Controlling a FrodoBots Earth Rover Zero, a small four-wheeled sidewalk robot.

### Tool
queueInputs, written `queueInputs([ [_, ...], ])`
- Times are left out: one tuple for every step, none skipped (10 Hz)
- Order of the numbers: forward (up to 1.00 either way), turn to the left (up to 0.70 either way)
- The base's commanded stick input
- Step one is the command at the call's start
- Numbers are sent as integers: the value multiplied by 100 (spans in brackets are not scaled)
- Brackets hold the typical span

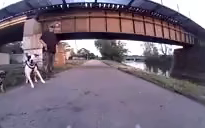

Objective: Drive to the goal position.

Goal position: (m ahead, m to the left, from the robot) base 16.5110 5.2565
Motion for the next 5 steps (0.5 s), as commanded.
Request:
queueInputs([
  [100, 0],
  [100, 0],
  [100, 0],
  [100, 0],
  [100, 0],
])
